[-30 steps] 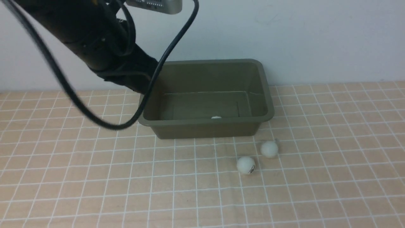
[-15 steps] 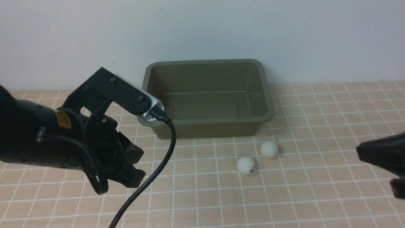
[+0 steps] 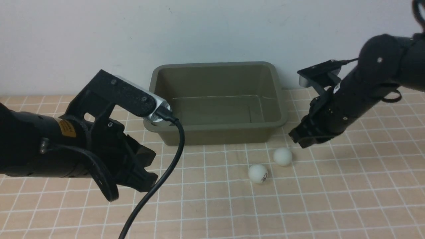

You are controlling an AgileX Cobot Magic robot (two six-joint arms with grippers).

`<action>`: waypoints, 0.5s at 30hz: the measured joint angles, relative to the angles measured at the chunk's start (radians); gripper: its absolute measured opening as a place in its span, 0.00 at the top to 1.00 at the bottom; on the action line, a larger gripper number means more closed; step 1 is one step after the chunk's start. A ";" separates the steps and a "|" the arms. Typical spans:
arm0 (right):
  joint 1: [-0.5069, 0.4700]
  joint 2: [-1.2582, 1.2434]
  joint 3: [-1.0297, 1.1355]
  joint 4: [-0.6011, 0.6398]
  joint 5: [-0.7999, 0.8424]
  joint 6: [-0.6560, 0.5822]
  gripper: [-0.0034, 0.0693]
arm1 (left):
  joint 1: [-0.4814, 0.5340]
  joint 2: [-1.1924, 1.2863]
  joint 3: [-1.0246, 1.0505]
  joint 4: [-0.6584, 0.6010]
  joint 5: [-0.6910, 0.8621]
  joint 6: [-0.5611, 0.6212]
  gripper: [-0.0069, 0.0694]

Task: Put the table tennis balls into the box on the light coffee tablecloth.
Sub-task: 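Reach for and grasp a ping pong ball on the table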

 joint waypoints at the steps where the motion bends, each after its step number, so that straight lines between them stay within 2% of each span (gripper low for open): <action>1: 0.000 0.017 -0.029 0.009 -0.014 -0.007 0.97 | 0.000 0.000 0.000 -0.009 0.004 0.000 1.00; 4: 0.000 0.009 -0.087 0.053 -0.020 -0.025 0.97 | 0.000 0.000 0.000 -0.027 0.020 0.000 1.00; 15: 0.000 -0.021 -0.103 0.043 0.049 -0.002 0.97 | 0.000 0.000 0.000 -0.035 0.024 0.007 1.00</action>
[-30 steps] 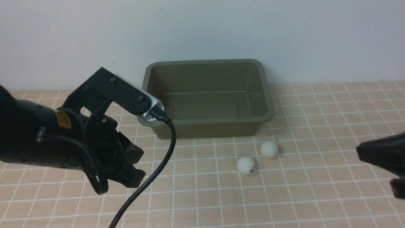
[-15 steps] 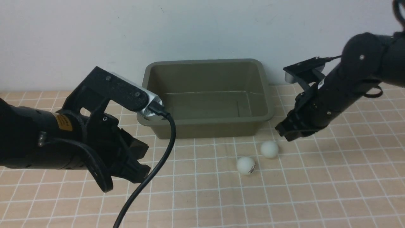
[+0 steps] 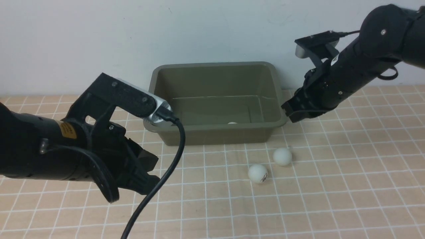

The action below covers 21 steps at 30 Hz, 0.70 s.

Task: Put the table tennis balls into the box on the light coffee tablecloth.
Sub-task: 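Reach for and grasp a ping pong ball on the table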

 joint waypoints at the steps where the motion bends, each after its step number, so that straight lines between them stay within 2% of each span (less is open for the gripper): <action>1: 0.000 -0.002 0.000 -0.007 0.016 0.002 0.97 | 0.000 0.000 0.000 0.000 0.000 0.001 1.00; 5: 0.000 -0.039 0.002 -0.019 0.040 0.003 0.97 | 0.000 0.000 0.000 -0.001 0.000 0.002 1.00; 11: -0.001 -0.226 0.002 -0.090 0.151 0.025 0.97 | 0.000 0.000 0.000 -0.003 0.002 0.004 1.00; 16: -0.001 -0.257 0.001 -0.054 0.138 0.023 0.97 | 0.000 0.000 0.000 -0.003 0.001 0.009 1.00; 21: -0.001 -0.178 0.001 -0.026 0.134 0.001 0.96 | 0.000 0.000 0.000 -0.003 0.001 0.015 1.00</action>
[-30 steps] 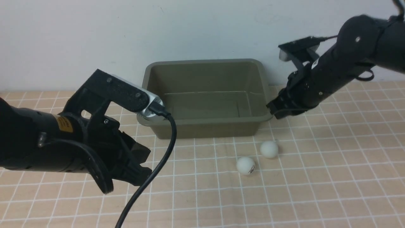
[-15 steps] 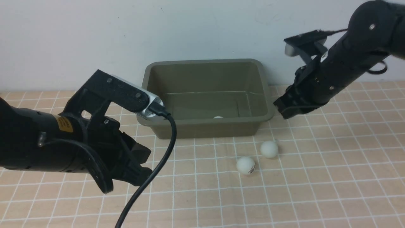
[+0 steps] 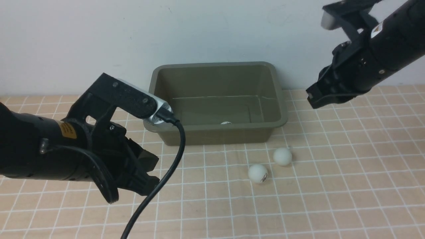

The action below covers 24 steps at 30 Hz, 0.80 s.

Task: Put the table tennis balls into the box on the light coffee tablecloth.
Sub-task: 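Reach for and grasp a ping pong ball on the table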

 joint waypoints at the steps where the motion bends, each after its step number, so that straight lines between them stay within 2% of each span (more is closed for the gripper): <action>1: 0.000 0.024 0.000 0.000 -0.002 -0.008 0.94 | 0.000 0.000 0.000 0.000 0.000 0.003 1.00; 3: 0.000 0.059 0.000 0.000 -0.013 -0.030 0.89 | 0.000 0.000 0.000 0.000 0.000 0.005 1.00; 9: 0.000 0.180 0.000 -0.010 -0.078 -0.039 0.50 | 0.000 0.000 0.000 0.000 0.000 0.008 1.00; 12: 0.000 0.203 0.000 -0.011 -0.111 -0.029 0.39 | 0.000 0.000 0.000 0.000 0.000 0.010 1.00; 16: 0.000 0.228 0.000 0.020 -0.142 -0.028 0.36 | 0.000 0.000 0.000 0.000 0.000 0.011 1.00; 24: 0.000 0.248 0.049 0.049 -0.222 -0.025 0.39 | 0.000 0.000 0.000 0.000 0.000 0.011 1.00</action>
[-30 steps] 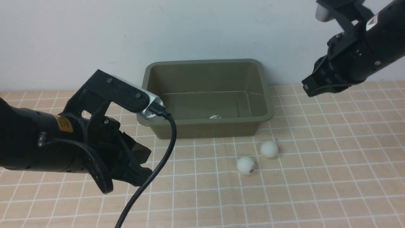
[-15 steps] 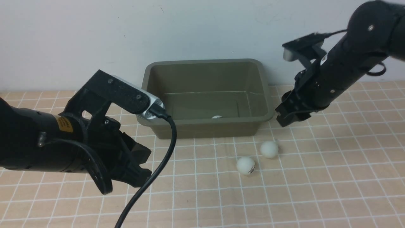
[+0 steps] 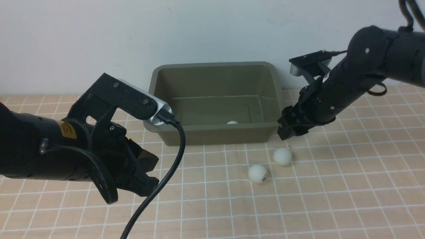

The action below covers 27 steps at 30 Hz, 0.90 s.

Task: Put the table tennis balls into the box on the light coffee tablecloth.
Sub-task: 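Reach for and grasp a ping pong ball on the table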

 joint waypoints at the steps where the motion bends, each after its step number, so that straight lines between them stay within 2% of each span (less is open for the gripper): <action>1: 0.000 0.000 0.014 0.002 -0.020 0.000 0.40 | 0.000 0.000 0.000 0.000 0.000 0.000 1.00; 11: 0.001 0.020 0.114 0.041 -0.174 -0.031 0.40 | 0.000 0.000 0.000 0.000 0.000 0.000 1.00; 27: 0.001 0.100 0.114 0.081 -0.190 -0.055 0.40 | 0.000 0.000 0.000 0.000 0.000 0.000 1.00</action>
